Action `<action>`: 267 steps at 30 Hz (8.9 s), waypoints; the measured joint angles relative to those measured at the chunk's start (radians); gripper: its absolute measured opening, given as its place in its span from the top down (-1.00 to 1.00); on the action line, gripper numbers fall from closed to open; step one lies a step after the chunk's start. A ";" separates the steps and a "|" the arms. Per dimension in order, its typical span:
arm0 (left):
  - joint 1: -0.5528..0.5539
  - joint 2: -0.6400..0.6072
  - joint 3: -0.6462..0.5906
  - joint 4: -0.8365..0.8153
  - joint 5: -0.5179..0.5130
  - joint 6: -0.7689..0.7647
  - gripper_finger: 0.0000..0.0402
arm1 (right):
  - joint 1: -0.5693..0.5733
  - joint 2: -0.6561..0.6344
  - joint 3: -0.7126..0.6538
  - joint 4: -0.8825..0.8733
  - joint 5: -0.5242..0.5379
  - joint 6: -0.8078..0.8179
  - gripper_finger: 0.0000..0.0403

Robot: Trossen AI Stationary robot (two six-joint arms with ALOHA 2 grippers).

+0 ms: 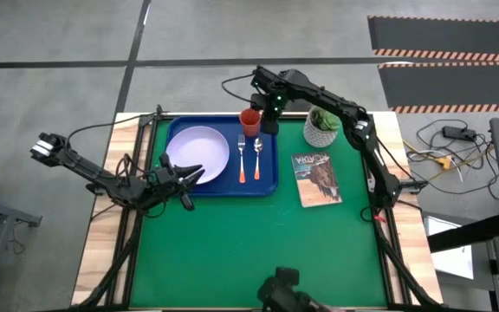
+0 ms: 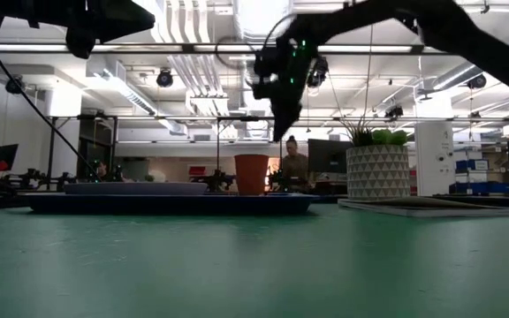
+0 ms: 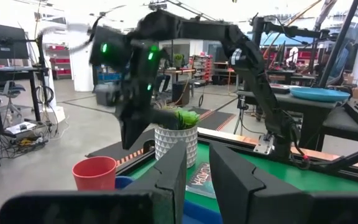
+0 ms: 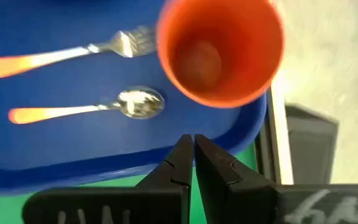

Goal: Pick and place plate/cup/fork/spoon on tray
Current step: Put the orange cup on the blue serving tray to top right of the white plate, then return to Home Position

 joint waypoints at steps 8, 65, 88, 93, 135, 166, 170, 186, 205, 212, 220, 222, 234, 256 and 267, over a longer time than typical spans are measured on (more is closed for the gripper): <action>0.000 0.002 0.000 0.000 0.000 0.000 0.72 | -0.068 0.017 -0.156 0.115 0.001 0.015 0.96; 0.000 0.002 0.000 0.000 -0.001 0.001 0.72 | -0.036 0.018 -0.392 0.658 -0.008 0.128 0.96; 0.001 0.002 0.000 0.000 -0.002 0.002 0.72 | -0.004 0.033 -0.392 0.833 -0.009 0.172 0.96; 0.001 0.002 0.000 -0.001 -0.002 0.002 0.72 | 0.001 0.024 -0.392 0.749 -0.008 0.191 0.96; -0.002 0.041 0.000 -0.091 0.072 -0.027 0.72 | 0.408 -0.633 -1.544 1.778 0.000 0.240 0.96; 0.001 -0.549 -0.094 -0.865 0.581 -0.394 0.72 | 0.406 -0.937 -1.895 1.966 0.050 0.264 0.96; 0.019 -0.595 -0.123 -0.794 0.529 -0.378 0.72 | 0.406 -0.942 -1.908 1.983 0.051 0.259 0.96; 0.218 -0.616 -0.161 -0.681 0.618 -0.329 0.72 | 0.342 -1.156 -2.065 2.075 0.052 0.273 0.96; 0.300 -0.753 -0.161 -0.896 0.704 -0.313 0.72 | 0.341 -1.303 -2.160 2.090 0.049 0.239 0.96; 0.301 -0.848 -0.162 -0.999 0.695 -0.314 0.72 | 0.341 -1.340 -2.183 2.090 0.052 0.231 0.96; 0.301 -0.842 -0.211 -0.962 0.698 -0.321 0.72 | 0.341 -1.347 -2.192 2.089 0.052 0.205 0.96; 0.301 -0.844 -0.244 -0.920 0.699 -0.333 0.72 | 0.340 -1.347 -2.201 2.089 0.053 0.198 0.96; 0.300 -0.826 -0.294 -0.763 0.738 -0.318 0.72 | 0.340 -1.356 -2.282 2.248 0.052 0.153 0.96; 0.300 -0.810 -0.298 -0.750 0.740 -0.314 0.72 | 0.340 -1.668 -2.283 1.920 0.105 0.176 0.96; 0.301 -0.809 -0.299 -0.752 0.740 -0.308 0.72 | 0.340 -1.921 -2.283 1.655 0.105 0.203 0.96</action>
